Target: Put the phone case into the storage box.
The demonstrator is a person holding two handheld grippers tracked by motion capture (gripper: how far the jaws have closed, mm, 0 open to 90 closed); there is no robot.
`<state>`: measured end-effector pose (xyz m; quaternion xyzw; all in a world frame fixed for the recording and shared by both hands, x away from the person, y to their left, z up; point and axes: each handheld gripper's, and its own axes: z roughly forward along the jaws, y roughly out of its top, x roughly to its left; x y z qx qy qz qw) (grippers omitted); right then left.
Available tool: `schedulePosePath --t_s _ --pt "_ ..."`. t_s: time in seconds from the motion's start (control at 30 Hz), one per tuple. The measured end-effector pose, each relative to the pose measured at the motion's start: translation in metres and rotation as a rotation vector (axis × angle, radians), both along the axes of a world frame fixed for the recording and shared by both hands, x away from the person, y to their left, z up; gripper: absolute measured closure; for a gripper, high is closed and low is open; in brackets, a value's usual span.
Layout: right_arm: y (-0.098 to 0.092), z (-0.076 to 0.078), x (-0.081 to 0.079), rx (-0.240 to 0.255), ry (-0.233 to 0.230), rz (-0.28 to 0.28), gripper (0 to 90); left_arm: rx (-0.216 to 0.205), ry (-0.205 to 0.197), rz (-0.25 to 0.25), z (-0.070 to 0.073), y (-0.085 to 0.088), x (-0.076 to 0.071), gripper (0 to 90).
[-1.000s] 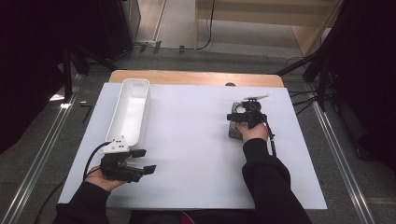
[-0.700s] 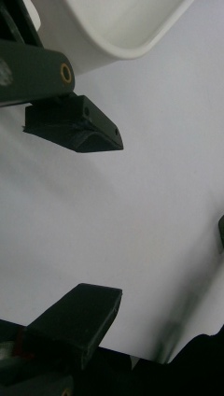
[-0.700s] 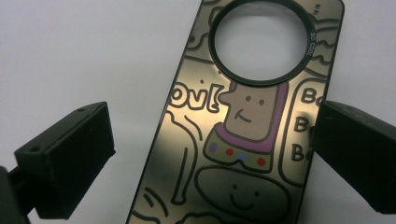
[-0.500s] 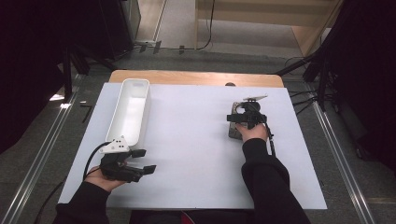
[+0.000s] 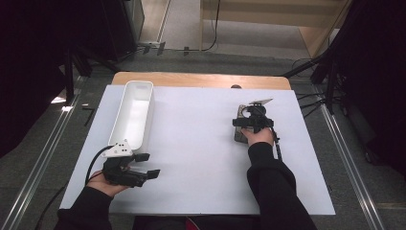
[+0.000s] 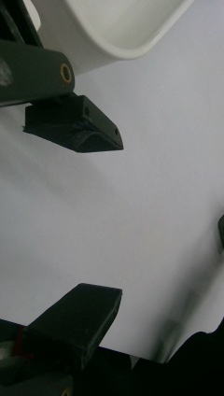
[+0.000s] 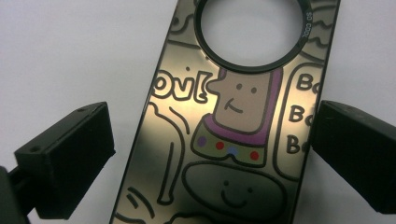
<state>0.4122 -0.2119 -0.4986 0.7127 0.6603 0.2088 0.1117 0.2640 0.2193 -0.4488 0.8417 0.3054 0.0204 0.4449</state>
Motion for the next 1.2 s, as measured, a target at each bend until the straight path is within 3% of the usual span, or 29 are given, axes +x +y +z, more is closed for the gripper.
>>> schedulePosePath --t_s 0.6,1.2 --pt "0.006 -0.004 0.002 -0.035 0.017 -0.037 0.0 0.001 0.004 0.002 0.000 0.000 0.000 23.9" --pt "0.017 -0.006 0.003 -0.086 0.004 -0.136 0.0 -0.005 0.004 0.004 0.000 0.000 0.000 24.0"
